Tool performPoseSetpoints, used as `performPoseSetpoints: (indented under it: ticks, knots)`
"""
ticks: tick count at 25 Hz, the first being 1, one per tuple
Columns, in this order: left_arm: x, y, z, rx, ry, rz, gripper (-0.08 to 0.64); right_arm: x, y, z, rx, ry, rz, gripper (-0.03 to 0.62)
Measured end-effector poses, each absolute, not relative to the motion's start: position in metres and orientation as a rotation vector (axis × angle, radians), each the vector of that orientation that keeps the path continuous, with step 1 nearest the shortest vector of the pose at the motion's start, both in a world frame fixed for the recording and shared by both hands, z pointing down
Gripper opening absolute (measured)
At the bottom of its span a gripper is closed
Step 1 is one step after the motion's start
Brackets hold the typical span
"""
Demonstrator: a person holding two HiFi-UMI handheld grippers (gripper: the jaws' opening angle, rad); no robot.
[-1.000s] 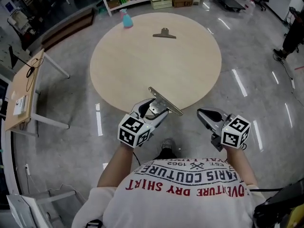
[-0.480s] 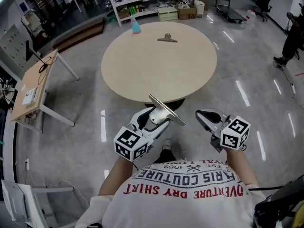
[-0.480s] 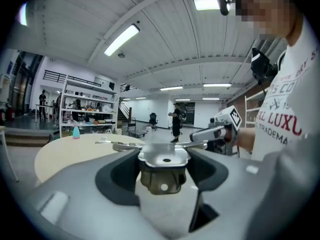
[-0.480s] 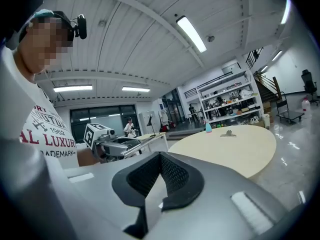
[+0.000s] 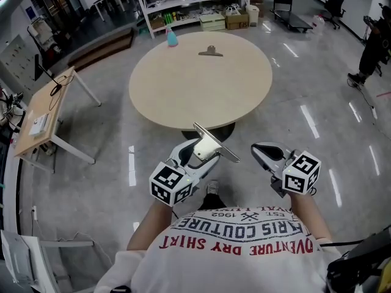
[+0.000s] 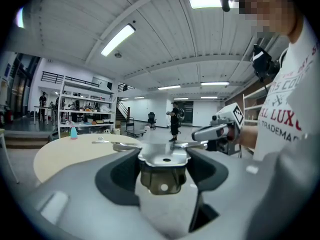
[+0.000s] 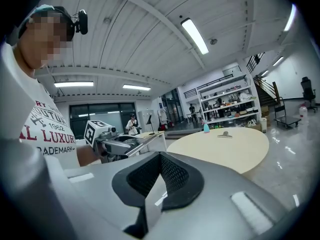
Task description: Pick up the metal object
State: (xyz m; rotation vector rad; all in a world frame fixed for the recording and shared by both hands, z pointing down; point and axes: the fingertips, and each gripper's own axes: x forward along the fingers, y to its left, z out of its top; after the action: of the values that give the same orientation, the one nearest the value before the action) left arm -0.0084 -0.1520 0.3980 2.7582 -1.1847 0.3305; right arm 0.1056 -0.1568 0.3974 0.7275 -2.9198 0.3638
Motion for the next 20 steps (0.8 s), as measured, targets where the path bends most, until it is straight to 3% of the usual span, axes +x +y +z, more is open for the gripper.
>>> performPoseSetpoints:
  ticks: [20]
  knots:
    - [0.007, -0.144, 0.400, 2.770, -1.163, 0.364, 0.285, 0.118, -0.147, 0.401, 0.733, -2.919, 0.374, 0.000]
